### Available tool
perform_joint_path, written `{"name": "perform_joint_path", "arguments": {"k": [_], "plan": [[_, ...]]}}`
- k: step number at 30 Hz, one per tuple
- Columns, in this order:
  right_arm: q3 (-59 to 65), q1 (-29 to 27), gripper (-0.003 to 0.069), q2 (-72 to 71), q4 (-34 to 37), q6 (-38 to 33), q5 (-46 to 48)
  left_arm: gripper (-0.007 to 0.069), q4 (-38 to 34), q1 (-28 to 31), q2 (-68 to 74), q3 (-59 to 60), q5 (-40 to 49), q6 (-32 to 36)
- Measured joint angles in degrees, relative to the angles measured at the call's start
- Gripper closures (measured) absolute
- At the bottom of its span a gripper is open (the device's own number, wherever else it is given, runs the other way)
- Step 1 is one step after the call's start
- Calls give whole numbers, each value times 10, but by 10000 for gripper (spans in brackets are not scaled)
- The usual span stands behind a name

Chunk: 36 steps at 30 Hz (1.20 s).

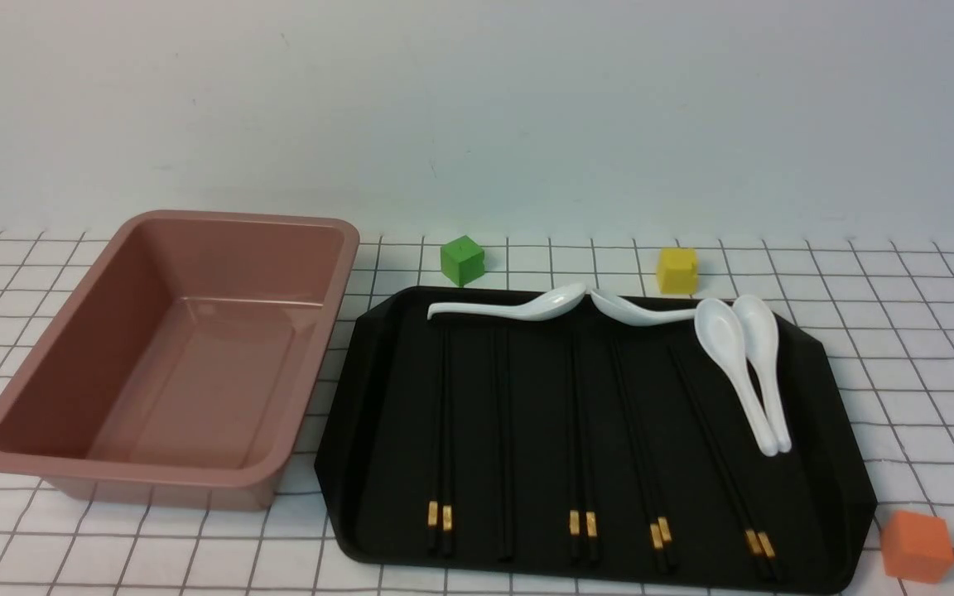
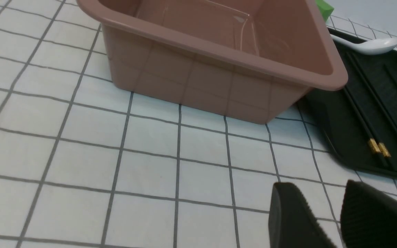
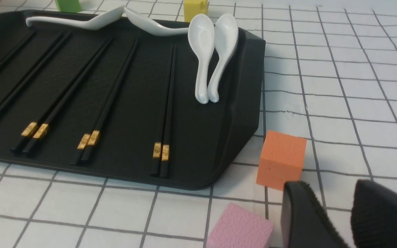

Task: On white black tablecloth take chopsticks from black tray and put them in box.
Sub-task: 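Reach over to the black tray and grasp a pair of chopsticks with the left gripper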

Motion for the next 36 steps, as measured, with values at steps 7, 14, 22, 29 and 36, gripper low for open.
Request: {"name": "perform_joint_path", "arguments": {"k": [7, 14, 22, 29, 36], "plan": [[0, 0, 419, 0, 0, 0, 0, 386, -4, 0, 0, 0, 0, -2], [0, 0, 419, 0, 0, 0, 0, 386, -235, 0, 0, 0, -1, -151], [0, 0, 419, 0, 0, 0, 0, 386, -448, 0, 0, 0, -46, -241], [0, 0, 419, 0, 0, 0, 0, 561, -490, 0, 13, -112, -87, -124], [0, 0, 419, 0, 0, -2, 0, 637, -289, 0, 312, -346, 179, -34]]}}
